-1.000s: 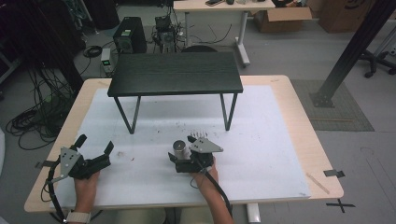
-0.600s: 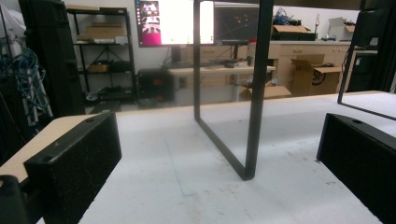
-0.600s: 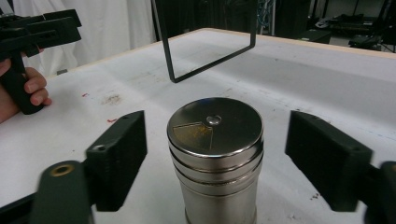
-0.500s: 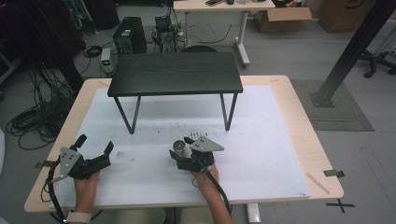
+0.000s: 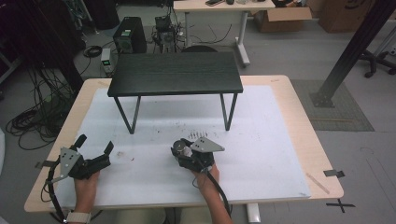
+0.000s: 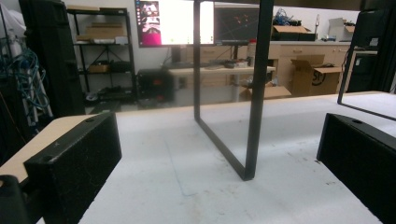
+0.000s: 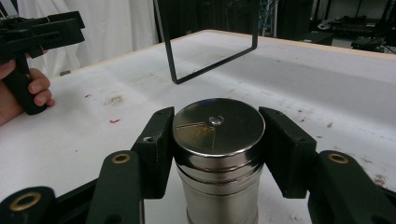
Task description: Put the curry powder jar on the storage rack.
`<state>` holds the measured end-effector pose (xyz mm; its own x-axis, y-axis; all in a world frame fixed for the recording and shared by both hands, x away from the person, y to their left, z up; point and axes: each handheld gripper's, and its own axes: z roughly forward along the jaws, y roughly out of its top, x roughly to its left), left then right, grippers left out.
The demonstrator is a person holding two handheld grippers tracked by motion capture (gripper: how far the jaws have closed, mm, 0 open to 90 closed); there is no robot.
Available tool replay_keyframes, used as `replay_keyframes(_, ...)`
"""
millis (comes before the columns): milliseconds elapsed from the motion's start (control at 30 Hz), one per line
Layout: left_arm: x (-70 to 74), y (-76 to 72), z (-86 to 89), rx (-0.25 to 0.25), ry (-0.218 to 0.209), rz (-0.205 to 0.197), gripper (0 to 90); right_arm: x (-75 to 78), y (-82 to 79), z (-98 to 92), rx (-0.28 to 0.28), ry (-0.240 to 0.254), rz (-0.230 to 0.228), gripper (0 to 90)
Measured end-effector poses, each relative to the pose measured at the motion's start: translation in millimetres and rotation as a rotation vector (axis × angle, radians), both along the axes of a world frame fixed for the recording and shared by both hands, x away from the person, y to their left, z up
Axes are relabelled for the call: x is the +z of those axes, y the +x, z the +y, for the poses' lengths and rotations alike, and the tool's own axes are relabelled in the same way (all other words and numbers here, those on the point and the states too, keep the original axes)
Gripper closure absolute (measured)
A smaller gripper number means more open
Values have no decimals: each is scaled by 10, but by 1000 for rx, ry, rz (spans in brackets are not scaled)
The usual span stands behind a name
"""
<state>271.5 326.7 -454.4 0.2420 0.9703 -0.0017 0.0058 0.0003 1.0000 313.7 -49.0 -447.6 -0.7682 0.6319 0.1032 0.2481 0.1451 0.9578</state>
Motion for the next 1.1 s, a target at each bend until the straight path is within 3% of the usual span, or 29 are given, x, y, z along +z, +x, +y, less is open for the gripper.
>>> replay_keyframes(233,0,0,0,0,-2,-1,2,7,-23,13,-12,-18,-19,484)
replay_keyframes(400,0,0,1,0,-2,-1,2,68,-47,3,-17,-7,-60,485)
replay_keyframes(733,0,-1,0,0,-2,-1,2,271,-42,-23,5,19,-64,484)
replay_keyframes(1100,0,0,0,-1,0,0,2,510,-46,-37,28,8,-83,485)
